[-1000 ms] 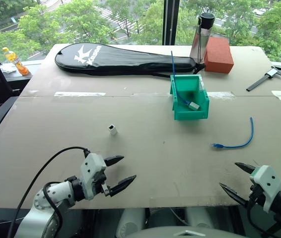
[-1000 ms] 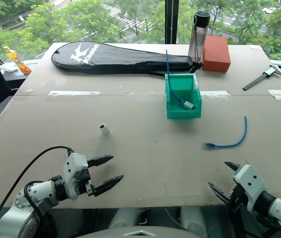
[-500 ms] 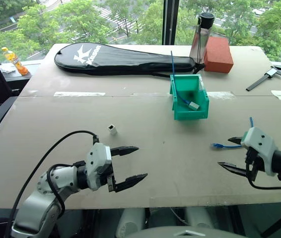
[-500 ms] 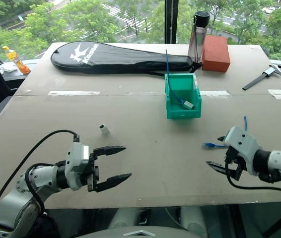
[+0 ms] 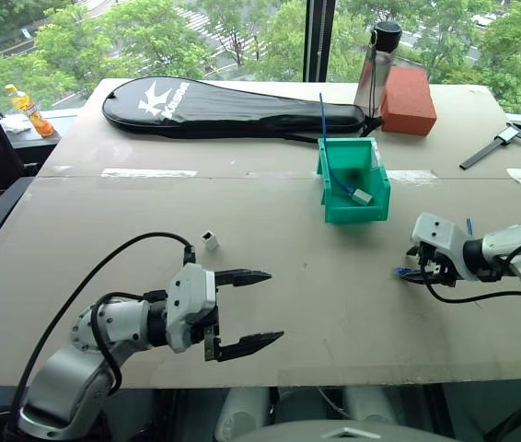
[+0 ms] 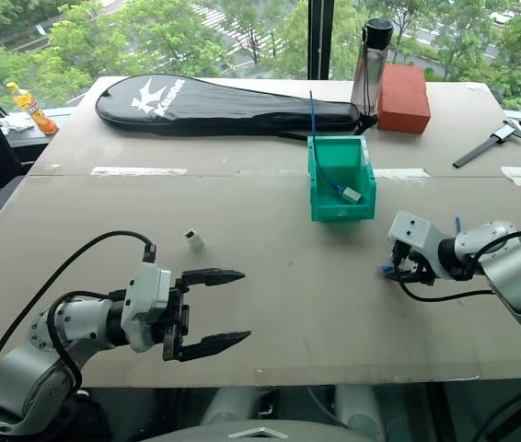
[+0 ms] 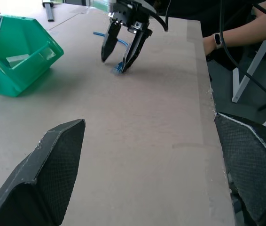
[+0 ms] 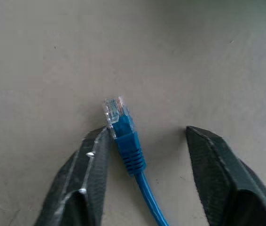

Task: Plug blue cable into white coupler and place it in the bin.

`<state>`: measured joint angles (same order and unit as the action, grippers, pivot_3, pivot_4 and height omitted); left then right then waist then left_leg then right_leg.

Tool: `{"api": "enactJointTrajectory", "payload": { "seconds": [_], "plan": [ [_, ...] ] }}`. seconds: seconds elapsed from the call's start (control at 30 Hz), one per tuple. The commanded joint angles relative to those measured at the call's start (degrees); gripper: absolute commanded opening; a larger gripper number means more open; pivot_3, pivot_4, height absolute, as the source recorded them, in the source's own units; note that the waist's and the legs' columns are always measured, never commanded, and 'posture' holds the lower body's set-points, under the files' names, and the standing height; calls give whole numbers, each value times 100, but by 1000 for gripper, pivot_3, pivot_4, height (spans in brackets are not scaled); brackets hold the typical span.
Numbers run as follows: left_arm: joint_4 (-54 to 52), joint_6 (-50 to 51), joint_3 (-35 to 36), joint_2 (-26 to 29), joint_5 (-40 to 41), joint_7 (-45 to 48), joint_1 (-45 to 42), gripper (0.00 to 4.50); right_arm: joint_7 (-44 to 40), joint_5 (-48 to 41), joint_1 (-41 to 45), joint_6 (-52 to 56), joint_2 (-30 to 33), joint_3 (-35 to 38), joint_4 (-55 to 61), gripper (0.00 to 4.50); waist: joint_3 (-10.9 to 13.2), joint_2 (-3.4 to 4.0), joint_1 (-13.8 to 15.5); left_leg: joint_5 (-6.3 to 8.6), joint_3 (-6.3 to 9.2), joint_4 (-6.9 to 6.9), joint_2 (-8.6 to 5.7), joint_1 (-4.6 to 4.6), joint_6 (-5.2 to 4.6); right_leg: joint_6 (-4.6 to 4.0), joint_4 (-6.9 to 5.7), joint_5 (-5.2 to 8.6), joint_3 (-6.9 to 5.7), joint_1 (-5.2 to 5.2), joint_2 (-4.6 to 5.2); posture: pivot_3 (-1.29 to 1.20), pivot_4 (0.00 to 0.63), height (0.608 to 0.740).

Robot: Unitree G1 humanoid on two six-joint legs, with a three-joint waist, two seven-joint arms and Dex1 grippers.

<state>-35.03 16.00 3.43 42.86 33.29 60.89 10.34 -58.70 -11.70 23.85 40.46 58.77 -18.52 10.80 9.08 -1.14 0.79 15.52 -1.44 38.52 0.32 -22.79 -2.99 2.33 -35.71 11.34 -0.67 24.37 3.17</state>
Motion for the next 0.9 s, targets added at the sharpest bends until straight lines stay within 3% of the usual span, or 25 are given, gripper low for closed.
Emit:
{"api": "enactJointTrajectory", "payload": {
  "seconds": [0.03,0.1,0.3,0.5,0.63,0.8,0.9],
  "plan": [
    [-200,-37,25,-36,55,-99,21,4500,-111,337,72,-213,10,-119,-141,918,-1,-1,-3,0,-1,1,0,2,0,0,0,0,1,-1,0,0,150,740],
    [-214,-43,0,-68,28,-167,24,4500,-193,369,76,-254,37,-118,-45,42,-2,-2,-5,0,0,6,1,6,0,7,0,3,0,-5,0,0,150,740],
    [-141,-80,-33,-168,3,-304,-50,4500,-302,436,275,-295,-137,-116,422,42,-1,-1,-4,0,1,17,1,7,0,11,-9,5,0,-6,1,0,150,740],
    [-119,27,338,-32,179,-301,60,4500,-590,708,1120,-5,-767,-833,880,42,3,5,-91,0,6,12,9,5,1,-1,-14,-1,-4,-1,-8,0,150,740],
    [64,-105,605,6,90,-251,293,4500,-686,1396,1968,-605,-1578,-1758,155,42,4,5,-151,0,2,12,7,4,1,-2,-11,-2,-2,-1,-4,0,150,740],
    [145,-164,544,-75,-148,-438,362,4500,-883,1870,2370,-1359,-2259,-2279,-987,42,5,5,-96,-1,7,12,2,-1,3,-4,-11,-3,-5,-1,-1,0,150,740],
    [142,-172,417,-114,-401,-608,313,4500,-944,1967,2472,-1685,-2526,-2267,-1571,1029,2,0,-129,-2,4,12,0,3,3,-5,-10,-4,-3,-4,1,0,150,740]
  ]
}}
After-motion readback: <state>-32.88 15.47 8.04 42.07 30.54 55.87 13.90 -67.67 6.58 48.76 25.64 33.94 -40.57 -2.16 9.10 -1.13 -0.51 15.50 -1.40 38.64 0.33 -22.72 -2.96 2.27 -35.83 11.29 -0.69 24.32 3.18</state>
